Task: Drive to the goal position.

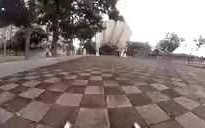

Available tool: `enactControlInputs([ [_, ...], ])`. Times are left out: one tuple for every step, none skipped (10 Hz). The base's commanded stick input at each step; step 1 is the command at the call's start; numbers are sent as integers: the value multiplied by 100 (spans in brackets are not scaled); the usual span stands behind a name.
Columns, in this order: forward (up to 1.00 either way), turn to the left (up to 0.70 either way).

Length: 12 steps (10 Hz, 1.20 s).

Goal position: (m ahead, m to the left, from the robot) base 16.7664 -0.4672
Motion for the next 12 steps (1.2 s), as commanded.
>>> enactControlInputs([
  [100,0],
  [100,0],
  [100,0],
  [100,0],
  [100,0],
  [100,0],
  [100,0],
  [100,0],
  [100,0],
  [100,0],
  [100,0],
  [100,0],
])
